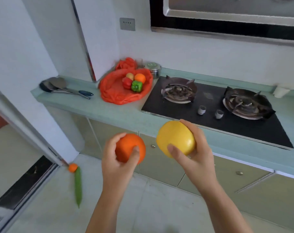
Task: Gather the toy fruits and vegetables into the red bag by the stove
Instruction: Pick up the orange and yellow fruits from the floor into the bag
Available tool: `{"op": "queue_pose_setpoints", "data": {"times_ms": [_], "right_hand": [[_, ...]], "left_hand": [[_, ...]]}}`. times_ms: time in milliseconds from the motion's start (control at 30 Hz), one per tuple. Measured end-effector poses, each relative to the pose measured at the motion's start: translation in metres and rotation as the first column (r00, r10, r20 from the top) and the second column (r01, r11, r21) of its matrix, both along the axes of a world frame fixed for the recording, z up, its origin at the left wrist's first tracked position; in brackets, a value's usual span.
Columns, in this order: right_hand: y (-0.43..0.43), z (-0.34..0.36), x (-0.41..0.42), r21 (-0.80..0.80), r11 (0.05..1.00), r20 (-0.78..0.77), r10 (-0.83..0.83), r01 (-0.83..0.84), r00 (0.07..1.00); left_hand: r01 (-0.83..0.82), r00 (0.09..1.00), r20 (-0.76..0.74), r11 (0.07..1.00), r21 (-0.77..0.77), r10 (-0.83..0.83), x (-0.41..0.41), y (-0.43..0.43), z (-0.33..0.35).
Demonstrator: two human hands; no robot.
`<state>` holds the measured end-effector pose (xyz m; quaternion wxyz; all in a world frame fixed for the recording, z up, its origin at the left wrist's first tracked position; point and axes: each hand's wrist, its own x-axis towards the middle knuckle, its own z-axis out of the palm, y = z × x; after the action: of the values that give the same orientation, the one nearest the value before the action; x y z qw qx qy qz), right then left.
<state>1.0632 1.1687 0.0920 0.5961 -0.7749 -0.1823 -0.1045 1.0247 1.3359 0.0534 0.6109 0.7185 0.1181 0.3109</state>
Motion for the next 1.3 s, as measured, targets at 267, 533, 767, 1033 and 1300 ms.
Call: {"op": "queue_pose_setpoints", "data": {"times_ms": [267,533,767,1033,1300], "right_hand": [[0.064,-0.022,0.071,0.048,0.994,-0.045,0.102,-0.100,0.994],[0.111,-0.022,0.196,0.112,0.992,-0.068,0.073,-0.065,0.995],[0.144,-0.025,0.285,0.090,0.995,-0.136,0.051,-0.039,0.989],[0.205,-0.037,0.339,-0.063,0.993,-0.146,0.089,-0.099,0.985],[0.272,-0.066,0.402,-0.145,0.988,-0.206,-0.078,0.049,0.975]], "left_hand": [[-0.124,0.990,-0.070,0.992,-0.032,0.122,0.044,0.055,-0.017],[-0.037,0.992,-0.117,0.994,0.098,0.049,0.179,0.105,-0.007],[-0.040,0.991,-0.124,0.989,0.141,0.058,0.267,0.149,0.000],[-0.104,0.975,-0.188,0.989,0.102,0.122,0.314,0.210,-0.028],[0.073,0.979,-0.195,0.996,0.056,-0.061,0.401,0.285,-0.053]]}}
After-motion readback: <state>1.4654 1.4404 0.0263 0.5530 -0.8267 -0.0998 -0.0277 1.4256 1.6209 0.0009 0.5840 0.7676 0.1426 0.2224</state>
